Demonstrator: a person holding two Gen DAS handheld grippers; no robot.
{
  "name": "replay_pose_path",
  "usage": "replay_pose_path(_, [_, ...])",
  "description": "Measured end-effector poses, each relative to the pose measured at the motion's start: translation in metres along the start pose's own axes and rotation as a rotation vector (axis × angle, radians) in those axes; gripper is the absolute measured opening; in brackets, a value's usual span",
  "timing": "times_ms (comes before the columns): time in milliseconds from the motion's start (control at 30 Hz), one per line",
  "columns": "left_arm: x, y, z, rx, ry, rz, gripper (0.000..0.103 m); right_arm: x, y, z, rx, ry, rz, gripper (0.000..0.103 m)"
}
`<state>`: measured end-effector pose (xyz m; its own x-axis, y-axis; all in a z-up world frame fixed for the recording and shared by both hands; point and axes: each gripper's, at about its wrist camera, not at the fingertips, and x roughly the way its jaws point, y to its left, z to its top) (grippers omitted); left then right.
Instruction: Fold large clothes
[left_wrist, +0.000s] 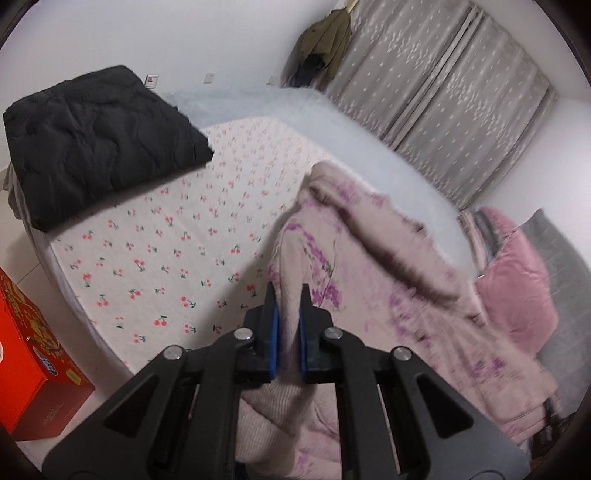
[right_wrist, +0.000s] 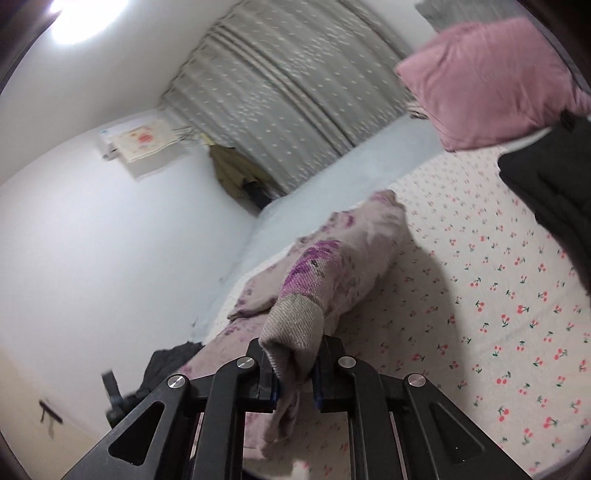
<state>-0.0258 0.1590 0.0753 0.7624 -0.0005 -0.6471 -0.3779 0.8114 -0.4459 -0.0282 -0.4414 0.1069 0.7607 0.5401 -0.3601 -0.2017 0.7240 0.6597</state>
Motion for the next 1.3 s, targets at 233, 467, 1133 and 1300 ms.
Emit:
replay_pose_path(233, [-0.077, 0.006, -0.002, 0.013, -0.033, -0.118, 0.010, -0.074, 0.038, -0.009, -0.060, -0.091, 0.044, 0.012])
replay_pose_path(467, [-0.112, 0.008, -0.004, 0.033, -0.077, -0.176, 0.009, -0.125, 0.080, -0.011, -0.154, -0.194, 0.112, 0.011])
replay_pose_path(1133, [0.006, -0.028, 0.058, -0.107, -0.043, -0.078, 0.006, -0.029, 0.023, 0.037, 0.029, -0.140, 0.086, 0.012])
replay_pose_path(1300, [0.061, -0.056, 0.100, -0.097, -0.092, -0.030, 0.003, 0.028, -0.005, 0.077, 0.101, -0.147, 0.034, 0.012])
